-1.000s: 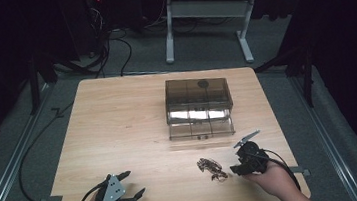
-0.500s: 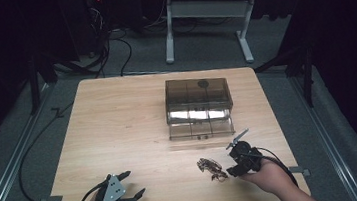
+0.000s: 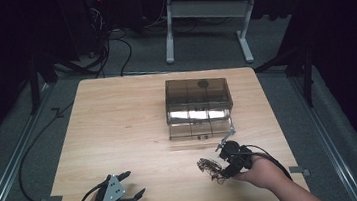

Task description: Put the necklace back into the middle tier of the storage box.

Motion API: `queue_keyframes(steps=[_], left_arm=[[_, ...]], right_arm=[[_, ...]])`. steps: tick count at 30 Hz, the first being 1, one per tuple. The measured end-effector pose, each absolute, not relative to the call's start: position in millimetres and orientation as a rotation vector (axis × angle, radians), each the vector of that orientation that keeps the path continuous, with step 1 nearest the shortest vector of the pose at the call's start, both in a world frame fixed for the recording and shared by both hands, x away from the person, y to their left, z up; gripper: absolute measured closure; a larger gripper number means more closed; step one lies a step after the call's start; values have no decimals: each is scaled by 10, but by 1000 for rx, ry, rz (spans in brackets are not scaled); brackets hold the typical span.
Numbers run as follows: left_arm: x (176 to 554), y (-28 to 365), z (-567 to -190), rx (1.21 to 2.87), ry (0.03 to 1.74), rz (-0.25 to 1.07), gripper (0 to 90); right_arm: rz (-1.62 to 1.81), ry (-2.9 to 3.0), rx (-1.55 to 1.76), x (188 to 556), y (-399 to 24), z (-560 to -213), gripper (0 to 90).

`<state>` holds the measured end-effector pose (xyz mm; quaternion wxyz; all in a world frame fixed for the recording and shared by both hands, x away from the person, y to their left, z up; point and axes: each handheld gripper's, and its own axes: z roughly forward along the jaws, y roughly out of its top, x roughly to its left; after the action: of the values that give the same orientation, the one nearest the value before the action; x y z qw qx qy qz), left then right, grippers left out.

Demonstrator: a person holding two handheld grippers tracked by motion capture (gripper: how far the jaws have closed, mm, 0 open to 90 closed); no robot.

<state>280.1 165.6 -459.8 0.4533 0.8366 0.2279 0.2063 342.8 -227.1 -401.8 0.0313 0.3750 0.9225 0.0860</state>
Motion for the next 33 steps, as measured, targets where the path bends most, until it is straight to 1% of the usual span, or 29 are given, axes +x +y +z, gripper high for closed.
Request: queue_keyframes(steps=[15,19,22,24,31,33], left_arm=[[2794,1644,-4598,2089,556,508,264],[2792,1641,-4599,2094,552,506,264],[2791,1637,-4600,2100,548,507,263],[2792,1636,-4600,2102,547,508,264],[2791,1630,-4601,2108,545,510,265],[2791,1629,-4602,2108,545,511,265]], right_arm=[[244,2889,992,3517,-2035,-4118,453],[202,2891,948,3534,-1966,-4138,466],[169,2895,919,3540,-1927,-4170,494],[184,2898,932,3548,-1920,-4171,534],[200,2927,939,3570,-1899,-4162,778],[195,2929,946,3575,-1895,-4161,800]])
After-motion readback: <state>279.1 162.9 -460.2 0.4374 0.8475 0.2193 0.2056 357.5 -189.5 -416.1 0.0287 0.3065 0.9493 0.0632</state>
